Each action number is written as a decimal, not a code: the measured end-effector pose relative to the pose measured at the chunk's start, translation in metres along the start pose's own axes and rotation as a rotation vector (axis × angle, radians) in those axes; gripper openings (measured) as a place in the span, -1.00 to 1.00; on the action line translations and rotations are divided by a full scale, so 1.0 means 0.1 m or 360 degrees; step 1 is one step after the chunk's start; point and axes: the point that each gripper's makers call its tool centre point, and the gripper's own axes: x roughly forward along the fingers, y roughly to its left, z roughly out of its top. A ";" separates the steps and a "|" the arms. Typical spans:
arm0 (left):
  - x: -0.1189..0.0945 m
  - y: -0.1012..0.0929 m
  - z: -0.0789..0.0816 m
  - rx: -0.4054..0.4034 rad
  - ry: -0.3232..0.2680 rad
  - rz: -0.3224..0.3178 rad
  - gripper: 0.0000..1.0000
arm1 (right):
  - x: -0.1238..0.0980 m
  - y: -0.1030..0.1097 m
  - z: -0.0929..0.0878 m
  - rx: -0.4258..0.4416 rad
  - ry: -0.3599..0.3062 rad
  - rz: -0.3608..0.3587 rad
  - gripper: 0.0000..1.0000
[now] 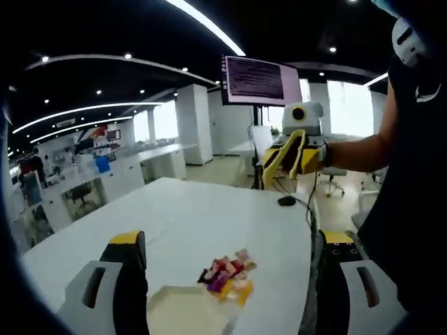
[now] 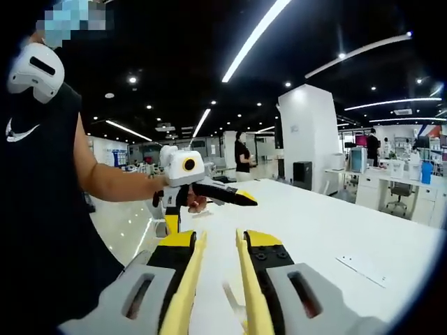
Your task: Place the target food into the container with the food tongs after gripping and lifting it, then release it inside without dropping or visibly crushing the food.
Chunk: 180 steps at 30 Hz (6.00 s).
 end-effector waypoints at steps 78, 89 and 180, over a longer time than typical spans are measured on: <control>-0.41 -0.40 -2.03 -0.0217 0.0173 0.0438 0.99 | -0.23 -0.73 -1.78 0.0105 0.0556 -0.0437 -0.46; -0.41 -0.40 -2.08 -0.0250 0.0205 0.0446 0.99 | -0.01 -0.79 -2.21 0.0212 0.0648 -0.0457 -0.46; -0.40 -0.40 -2.19 -0.0278 0.0289 0.0449 0.99 | 0.30 -0.92 -3.00 0.0316 0.1061 -0.0664 -0.62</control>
